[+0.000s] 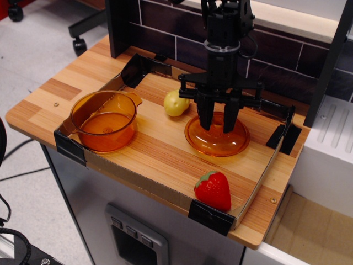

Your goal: Take lid off pot

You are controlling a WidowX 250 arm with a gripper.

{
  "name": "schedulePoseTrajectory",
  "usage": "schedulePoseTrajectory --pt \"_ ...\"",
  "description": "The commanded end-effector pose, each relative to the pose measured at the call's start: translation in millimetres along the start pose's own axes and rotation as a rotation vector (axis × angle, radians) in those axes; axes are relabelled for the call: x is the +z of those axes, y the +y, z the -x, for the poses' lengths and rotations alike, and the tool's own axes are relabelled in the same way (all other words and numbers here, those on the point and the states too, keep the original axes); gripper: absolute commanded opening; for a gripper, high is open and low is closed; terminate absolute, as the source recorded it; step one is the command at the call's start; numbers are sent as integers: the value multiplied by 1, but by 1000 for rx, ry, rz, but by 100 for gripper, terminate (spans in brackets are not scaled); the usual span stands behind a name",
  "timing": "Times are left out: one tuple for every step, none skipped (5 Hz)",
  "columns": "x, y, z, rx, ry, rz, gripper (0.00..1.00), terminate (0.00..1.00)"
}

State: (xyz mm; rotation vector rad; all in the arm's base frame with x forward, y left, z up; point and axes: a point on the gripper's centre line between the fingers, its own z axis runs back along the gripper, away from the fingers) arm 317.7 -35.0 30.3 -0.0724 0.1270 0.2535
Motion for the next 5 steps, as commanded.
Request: schedulePoseTrajectory --pt "35 2 -9 -33 -50 74 100 0" --pt "49 6 -8 -37 -64 93 100 0" --pt "74 13 -6 -49 -83 95 100 0" --pt "94 30 -4 -31 -127 80 100 0" --pt "108 61 -6 10 -149 48 100 0"
